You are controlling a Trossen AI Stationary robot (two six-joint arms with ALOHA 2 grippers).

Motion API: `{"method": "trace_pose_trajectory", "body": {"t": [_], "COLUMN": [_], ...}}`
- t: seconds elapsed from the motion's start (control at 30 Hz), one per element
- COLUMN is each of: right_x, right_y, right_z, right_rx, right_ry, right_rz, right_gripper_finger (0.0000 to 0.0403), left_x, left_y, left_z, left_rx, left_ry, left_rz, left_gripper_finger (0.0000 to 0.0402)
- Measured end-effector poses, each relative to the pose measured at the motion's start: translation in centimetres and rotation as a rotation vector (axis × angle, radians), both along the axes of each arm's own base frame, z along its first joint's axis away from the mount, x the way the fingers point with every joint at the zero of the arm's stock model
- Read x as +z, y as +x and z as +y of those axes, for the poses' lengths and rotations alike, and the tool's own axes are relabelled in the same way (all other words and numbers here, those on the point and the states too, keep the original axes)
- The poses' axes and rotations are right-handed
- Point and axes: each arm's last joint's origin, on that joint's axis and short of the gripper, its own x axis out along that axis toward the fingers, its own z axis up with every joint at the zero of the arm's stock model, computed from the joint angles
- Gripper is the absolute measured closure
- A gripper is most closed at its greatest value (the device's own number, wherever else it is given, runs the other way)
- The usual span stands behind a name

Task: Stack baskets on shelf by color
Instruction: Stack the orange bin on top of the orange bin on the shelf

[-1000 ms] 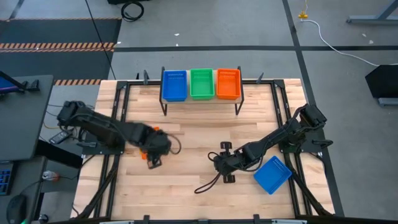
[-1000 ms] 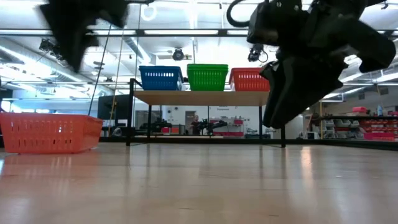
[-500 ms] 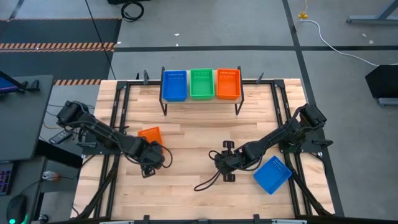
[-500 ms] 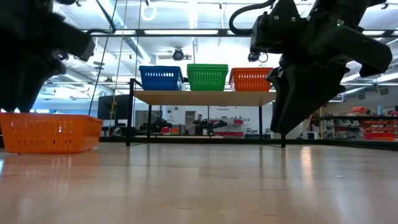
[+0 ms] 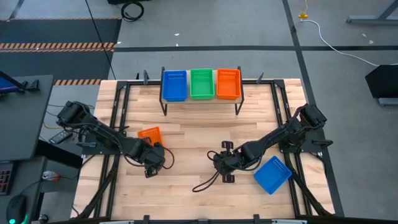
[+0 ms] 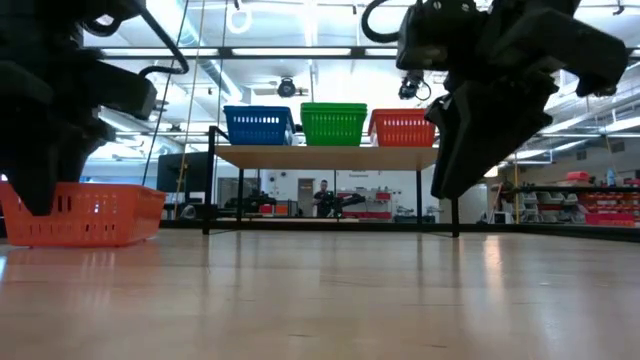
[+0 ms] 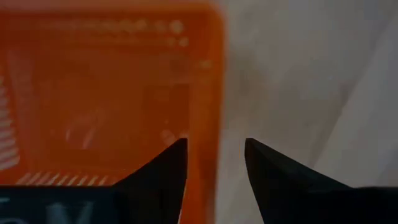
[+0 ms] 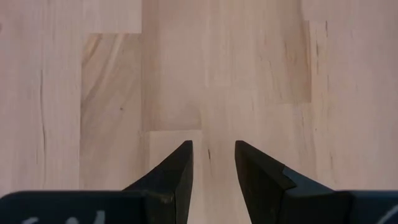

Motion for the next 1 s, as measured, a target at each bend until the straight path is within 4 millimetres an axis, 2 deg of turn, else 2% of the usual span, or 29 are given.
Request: {"method": "trace_pose_trajectory", "body": {"t": [0.1,0.3,0.47,0.67,0.8,1.0], "right_x": [0.5,1.7,2.7,3.8,5.0,7.5], "right_y": [0.1,0.4,0.9,1.6,2.0,2.5], "right_z": [0.1,-0.2,-0.4,-0.1,0.6,2.4], "right_rx": [0.013,-0.003,0.016,0.119,0.208,0.433], "right_ry": [-0.013,-0.06,-0.079,-0.117,-0.138,-0.144], "right_rz": [0.011,0.041,0.022,-0.011,-0.052,-0.119], "right_gripper_finger": [0.0277,0.0277,0.0277,0.0277,0.0277,0.0277], "left_x": [0.1,0.3,0.5,1.2,1.8,2.7], "left_y": [0.2,0.5,1.0,2.3,3.0,4.1], "left_z": [-0.9,-2.3,-2.6,-3.4,-4.1,-4.4], "left_rx": [-0.136,-0.321,-0.385,-0.626,-0.837,-1.002], "left_ry": [-0.009,-0.012,-0.018,0.006,0.04,0.026], "left_rz": [-0.053,-0.141,-0.199,-0.36,-0.479,-0.633], "left_gripper_finger": [0.027,0.0385,0.0387,0.0391,0.0391,0.0392]}}
